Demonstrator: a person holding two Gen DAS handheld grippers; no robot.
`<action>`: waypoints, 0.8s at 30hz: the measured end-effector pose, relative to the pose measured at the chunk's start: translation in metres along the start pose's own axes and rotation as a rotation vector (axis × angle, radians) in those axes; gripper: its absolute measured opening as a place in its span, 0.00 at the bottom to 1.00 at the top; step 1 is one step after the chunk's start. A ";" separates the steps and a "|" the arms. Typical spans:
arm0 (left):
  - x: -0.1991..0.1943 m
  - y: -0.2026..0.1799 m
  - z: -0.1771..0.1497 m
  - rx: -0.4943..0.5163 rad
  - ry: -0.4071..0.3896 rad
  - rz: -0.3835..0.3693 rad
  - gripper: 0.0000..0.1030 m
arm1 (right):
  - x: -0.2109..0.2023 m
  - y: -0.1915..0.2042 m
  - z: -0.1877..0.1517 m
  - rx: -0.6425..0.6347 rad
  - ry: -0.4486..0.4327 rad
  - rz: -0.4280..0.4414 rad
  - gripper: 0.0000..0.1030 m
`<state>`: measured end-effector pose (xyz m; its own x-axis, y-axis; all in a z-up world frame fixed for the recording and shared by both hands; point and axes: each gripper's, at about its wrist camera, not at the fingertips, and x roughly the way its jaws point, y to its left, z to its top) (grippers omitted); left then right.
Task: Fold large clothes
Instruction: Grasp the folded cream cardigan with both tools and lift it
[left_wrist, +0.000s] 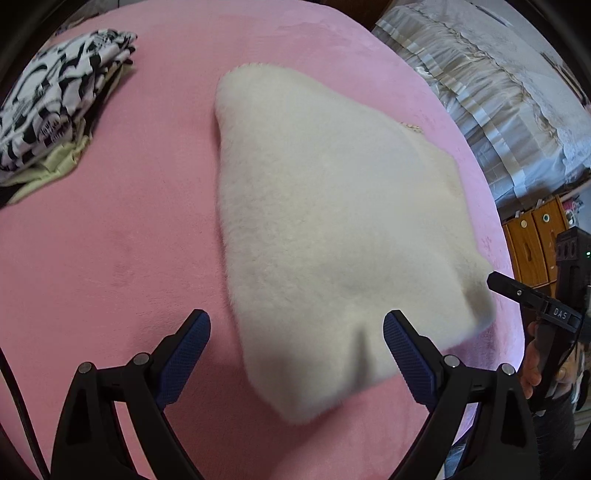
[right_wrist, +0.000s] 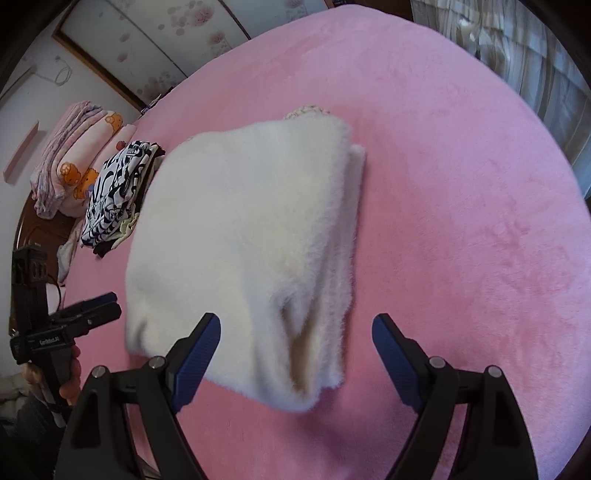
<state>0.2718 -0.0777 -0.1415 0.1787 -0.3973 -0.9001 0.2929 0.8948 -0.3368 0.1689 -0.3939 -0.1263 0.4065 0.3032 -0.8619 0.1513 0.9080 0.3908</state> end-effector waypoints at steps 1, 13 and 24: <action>0.005 0.003 0.002 -0.008 0.004 -0.009 0.91 | 0.006 -0.004 0.003 0.010 0.004 0.009 0.82; 0.068 0.019 0.018 -0.022 0.022 -0.180 1.00 | 0.088 -0.023 0.037 0.018 0.067 0.266 0.82; 0.081 0.018 0.022 -0.013 0.027 -0.216 1.00 | 0.118 -0.003 0.052 -0.036 0.114 0.314 1.00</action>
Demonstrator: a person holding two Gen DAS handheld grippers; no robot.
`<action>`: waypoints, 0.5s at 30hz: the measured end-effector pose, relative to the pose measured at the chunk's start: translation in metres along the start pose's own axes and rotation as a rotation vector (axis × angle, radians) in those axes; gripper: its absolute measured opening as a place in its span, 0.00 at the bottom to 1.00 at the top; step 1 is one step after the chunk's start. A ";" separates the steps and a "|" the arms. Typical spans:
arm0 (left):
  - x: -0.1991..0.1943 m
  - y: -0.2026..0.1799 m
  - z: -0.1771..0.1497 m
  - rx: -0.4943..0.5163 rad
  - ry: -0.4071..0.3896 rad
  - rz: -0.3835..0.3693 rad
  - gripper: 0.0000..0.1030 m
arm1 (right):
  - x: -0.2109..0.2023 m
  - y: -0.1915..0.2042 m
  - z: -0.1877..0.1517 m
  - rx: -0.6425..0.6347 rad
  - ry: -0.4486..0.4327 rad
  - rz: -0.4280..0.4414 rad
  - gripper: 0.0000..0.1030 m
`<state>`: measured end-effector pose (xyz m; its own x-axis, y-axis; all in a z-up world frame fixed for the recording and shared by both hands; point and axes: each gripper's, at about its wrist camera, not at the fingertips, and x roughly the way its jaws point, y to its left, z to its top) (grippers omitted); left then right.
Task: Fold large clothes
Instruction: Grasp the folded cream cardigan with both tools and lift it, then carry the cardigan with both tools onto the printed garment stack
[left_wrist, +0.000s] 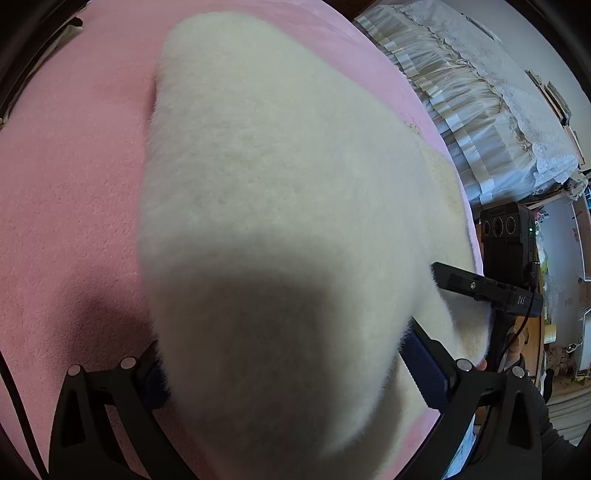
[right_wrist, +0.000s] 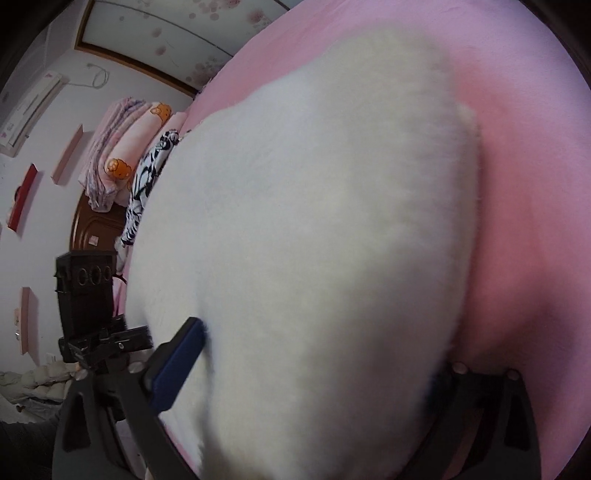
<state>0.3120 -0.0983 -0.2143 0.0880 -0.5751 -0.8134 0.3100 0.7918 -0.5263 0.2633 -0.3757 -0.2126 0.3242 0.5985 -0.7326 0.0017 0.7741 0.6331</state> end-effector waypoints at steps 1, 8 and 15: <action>-0.002 -0.001 0.000 -0.003 -0.006 0.004 1.00 | 0.001 0.004 0.000 -0.014 0.002 -0.022 1.00; -0.032 -0.036 -0.007 0.083 -0.104 0.153 0.64 | -0.019 0.022 -0.005 0.001 -0.057 -0.056 0.49; -0.094 -0.065 -0.027 0.152 -0.185 0.245 0.60 | -0.042 0.084 -0.026 -0.024 -0.115 -0.110 0.42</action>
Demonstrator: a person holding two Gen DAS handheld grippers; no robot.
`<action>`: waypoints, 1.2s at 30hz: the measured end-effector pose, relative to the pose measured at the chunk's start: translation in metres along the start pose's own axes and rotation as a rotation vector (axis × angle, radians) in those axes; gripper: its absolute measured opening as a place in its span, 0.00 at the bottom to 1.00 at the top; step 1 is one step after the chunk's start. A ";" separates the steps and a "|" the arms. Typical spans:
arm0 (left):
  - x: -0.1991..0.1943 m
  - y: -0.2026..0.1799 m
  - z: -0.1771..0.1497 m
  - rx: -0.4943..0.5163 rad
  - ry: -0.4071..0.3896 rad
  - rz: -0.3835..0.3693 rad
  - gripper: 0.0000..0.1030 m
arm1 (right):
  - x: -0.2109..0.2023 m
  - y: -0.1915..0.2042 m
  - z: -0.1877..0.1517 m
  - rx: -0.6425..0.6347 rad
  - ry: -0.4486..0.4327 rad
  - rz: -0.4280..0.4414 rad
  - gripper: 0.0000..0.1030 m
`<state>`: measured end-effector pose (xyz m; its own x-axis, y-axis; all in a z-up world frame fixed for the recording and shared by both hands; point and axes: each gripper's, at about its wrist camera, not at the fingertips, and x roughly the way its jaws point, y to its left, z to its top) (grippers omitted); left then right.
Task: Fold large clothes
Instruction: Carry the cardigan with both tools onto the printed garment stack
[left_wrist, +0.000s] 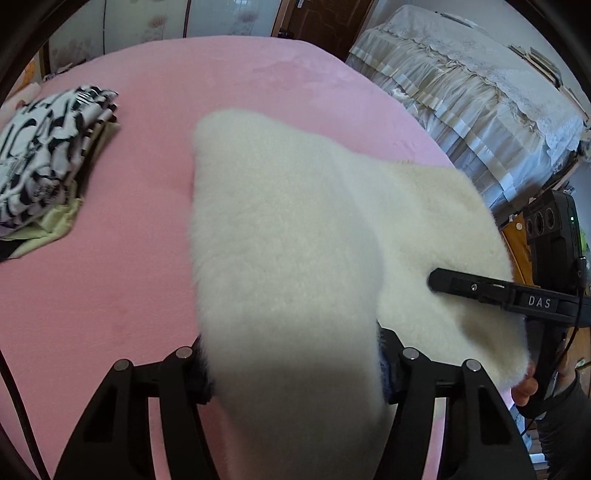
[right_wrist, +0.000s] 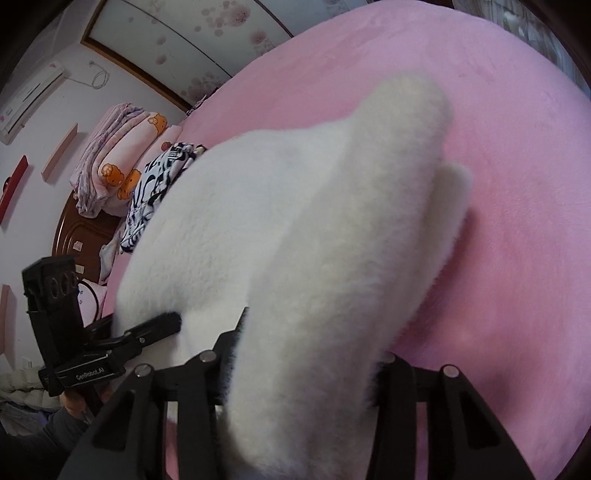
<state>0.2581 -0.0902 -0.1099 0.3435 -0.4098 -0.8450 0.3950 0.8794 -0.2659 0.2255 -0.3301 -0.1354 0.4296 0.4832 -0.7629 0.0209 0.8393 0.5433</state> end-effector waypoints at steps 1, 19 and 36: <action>-0.009 0.002 -0.002 -0.001 0.002 0.002 0.60 | -0.004 0.008 -0.005 -0.001 -0.002 -0.001 0.42; -0.236 0.178 -0.114 -0.160 -0.045 0.091 0.60 | 0.017 0.210 -0.073 -0.136 0.057 0.128 0.42; -0.311 0.388 0.044 -0.123 -0.266 0.165 0.60 | 0.104 0.377 0.088 -0.277 -0.106 0.232 0.42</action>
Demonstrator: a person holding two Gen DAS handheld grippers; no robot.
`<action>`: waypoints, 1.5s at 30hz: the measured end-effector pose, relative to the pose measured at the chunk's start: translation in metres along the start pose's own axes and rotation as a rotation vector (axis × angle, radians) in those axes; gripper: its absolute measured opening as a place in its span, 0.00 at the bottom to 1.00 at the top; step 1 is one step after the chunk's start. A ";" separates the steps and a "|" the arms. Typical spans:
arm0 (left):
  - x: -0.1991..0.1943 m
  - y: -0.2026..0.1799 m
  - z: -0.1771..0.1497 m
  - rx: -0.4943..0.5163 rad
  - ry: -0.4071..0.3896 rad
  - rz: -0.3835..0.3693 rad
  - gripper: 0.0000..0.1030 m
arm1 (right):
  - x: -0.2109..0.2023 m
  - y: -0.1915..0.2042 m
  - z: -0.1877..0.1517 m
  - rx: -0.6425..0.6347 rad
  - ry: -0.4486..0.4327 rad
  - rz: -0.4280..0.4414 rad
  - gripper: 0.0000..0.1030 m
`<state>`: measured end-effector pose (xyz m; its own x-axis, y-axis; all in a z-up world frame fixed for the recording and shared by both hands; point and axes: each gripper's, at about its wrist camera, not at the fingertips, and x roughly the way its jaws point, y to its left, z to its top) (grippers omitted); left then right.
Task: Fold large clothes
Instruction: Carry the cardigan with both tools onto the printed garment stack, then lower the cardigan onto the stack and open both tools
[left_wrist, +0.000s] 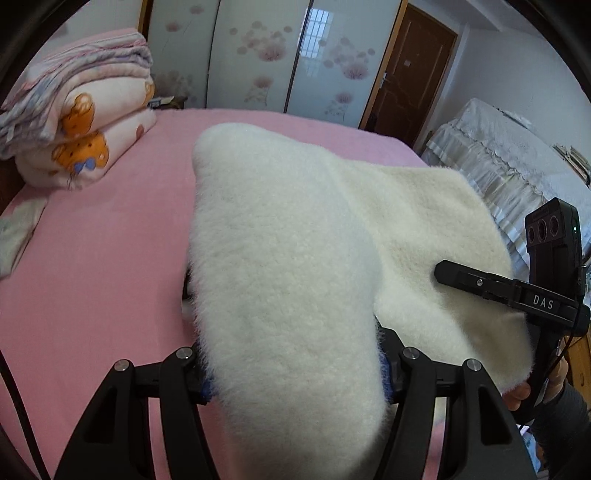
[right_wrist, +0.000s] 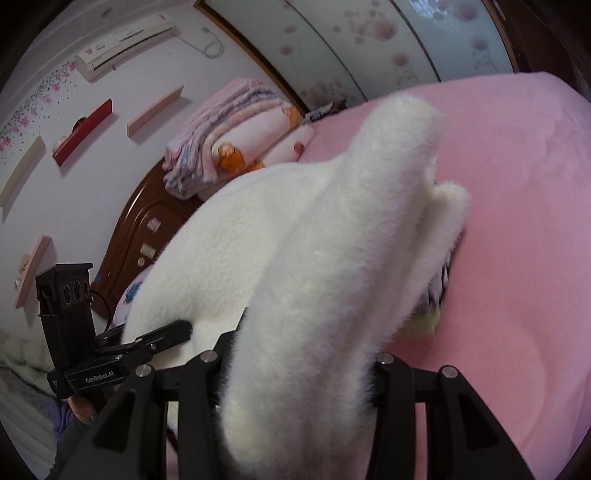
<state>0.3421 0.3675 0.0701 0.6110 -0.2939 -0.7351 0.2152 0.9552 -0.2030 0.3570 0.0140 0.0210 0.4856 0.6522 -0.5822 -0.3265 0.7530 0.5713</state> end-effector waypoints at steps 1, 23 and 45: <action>0.012 0.006 0.014 0.003 -0.006 -0.004 0.60 | 0.009 -0.004 0.013 0.006 -0.016 -0.002 0.42; 0.227 0.147 0.061 -0.092 0.059 -0.059 0.90 | 0.185 -0.141 0.054 0.002 0.086 -0.153 0.68; 0.161 0.066 0.021 0.022 0.037 0.293 0.11 | 0.143 -0.068 0.024 -0.273 0.002 -0.457 0.00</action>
<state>0.4708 0.3824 -0.0480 0.6214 -0.0034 -0.7835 0.0500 0.9981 0.0353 0.4685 0.0542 -0.0873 0.6260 0.2518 -0.7380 -0.2809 0.9557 0.0878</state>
